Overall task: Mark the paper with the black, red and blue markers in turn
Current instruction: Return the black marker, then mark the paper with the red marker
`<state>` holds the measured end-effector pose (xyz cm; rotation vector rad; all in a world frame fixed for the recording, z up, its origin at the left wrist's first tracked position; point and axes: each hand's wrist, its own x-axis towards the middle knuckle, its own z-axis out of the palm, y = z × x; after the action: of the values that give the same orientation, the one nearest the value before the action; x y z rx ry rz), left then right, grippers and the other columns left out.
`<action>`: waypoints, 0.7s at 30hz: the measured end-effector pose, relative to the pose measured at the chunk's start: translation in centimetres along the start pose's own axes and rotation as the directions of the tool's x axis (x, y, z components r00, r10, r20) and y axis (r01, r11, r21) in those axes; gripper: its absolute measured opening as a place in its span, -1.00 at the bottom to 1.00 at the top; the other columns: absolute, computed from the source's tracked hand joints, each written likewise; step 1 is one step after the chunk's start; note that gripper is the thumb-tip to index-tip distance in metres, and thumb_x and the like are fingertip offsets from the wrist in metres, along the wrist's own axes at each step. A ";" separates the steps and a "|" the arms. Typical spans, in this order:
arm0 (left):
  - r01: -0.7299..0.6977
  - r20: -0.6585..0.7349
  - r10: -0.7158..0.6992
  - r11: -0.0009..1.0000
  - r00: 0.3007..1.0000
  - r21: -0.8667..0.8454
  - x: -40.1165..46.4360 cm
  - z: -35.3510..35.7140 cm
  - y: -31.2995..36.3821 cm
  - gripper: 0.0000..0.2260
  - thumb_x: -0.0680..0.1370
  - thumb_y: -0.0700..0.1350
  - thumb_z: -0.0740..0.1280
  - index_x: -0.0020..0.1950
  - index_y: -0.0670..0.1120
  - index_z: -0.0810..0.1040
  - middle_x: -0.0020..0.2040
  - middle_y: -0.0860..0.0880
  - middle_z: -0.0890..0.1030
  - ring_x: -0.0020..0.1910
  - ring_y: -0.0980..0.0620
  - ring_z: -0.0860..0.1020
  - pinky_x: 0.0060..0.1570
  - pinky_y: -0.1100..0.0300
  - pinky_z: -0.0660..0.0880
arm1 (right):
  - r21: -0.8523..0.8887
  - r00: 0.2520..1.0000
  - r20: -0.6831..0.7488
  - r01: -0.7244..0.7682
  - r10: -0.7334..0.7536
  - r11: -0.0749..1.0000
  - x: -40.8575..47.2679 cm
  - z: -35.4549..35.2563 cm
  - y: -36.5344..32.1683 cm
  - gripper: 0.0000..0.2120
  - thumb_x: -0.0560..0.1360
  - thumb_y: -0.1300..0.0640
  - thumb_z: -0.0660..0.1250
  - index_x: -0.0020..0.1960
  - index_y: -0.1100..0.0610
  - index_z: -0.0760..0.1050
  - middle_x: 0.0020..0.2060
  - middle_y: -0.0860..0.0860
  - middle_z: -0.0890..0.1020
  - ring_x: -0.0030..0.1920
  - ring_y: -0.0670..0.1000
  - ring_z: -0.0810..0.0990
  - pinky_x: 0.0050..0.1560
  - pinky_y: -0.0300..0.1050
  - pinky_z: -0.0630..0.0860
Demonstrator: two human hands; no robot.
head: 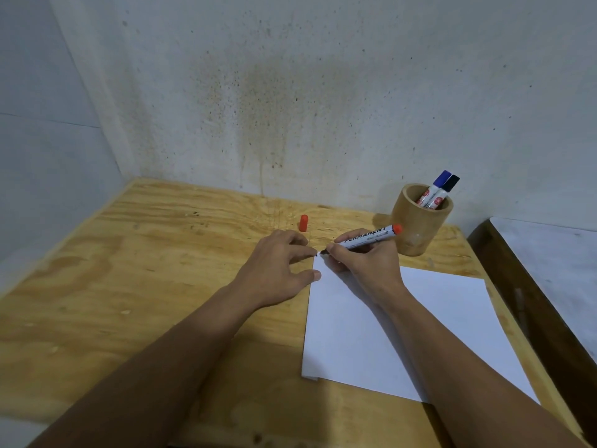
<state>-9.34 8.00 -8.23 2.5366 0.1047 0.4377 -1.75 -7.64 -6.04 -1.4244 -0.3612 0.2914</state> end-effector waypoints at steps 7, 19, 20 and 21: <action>0.000 -0.007 0.000 1.000 1.000 0.009 0.1 0.0 0.0 -0.58 0.41 0.11 0.41 0.23 0.00 0.56 0.20 0.06 0.53 0.20 0.09 0.39 0.23 0.06 0.36 | 0.044 1.000 -0.008 -0.027 0.028 0.999 0.4 0.0 0.7 -0.82 0.40 0.49 0.44 -0.12 0.55 0.46 -0.27 0.31 0.56 -0.27 0.19 0.60 -0.21 -0.03 0.67; 0.027 -0.025 -0.028 0.998 0.999 -0.056 -0.2 -0.2 0.2 -0.60 0.38 0.09 0.45 0.17 0.00 0.59 0.20 0.07 0.54 0.21 0.11 0.39 0.21 0.08 0.38 | 0.081 0.999 -0.021 -0.027 0.028 0.996 0.2 0.0 0.7 -0.82 0.41 0.50 0.43 -0.08 0.56 0.47 -0.23 0.30 0.56 -0.24 0.17 0.61 -0.26 -0.10 0.66; 0.033 -0.023 -0.035 0.997 0.999 -0.073 -0.2 -0.2 0.2 -0.62 0.37 0.09 0.46 0.15 0.02 0.61 0.20 0.07 0.55 0.21 0.10 0.40 0.20 0.06 0.41 | 0.084 0.999 -0.022 -0.031 0.033 0.996 0.1 0.0 0.6 -0.82 0.41 0.50 0.42 -0.07 0.56 0.47 -0.22 0.31 0.56 -0.22 0.19 0.61 -0.25 -0.09 0.67; 0.042 -0.021 -0.044 0.995 0.999 -0.092 -0.2 -0.3 0.2 -0.64 0.37 0.08 0.46 0.13 0.03 0.63 0.20 0.06 0.55 0.21 0.10 0.41 0.18 0.05 0.45 | 0.090 0.999 -0.018 -0.034 0.036 0.995 0.1 0.0 0.6 -0.82 0.41 0.50 0.42 -0.07 0.57 0.46 -0.21 0.31 0.56 -0.20 0.20 0.61 -0.23 -0.09 0.68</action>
<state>-9.63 7.93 -7.98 2.4353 0.1449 0.4445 -1.66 -7.53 -6.65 -1.3461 -0.3034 0.3180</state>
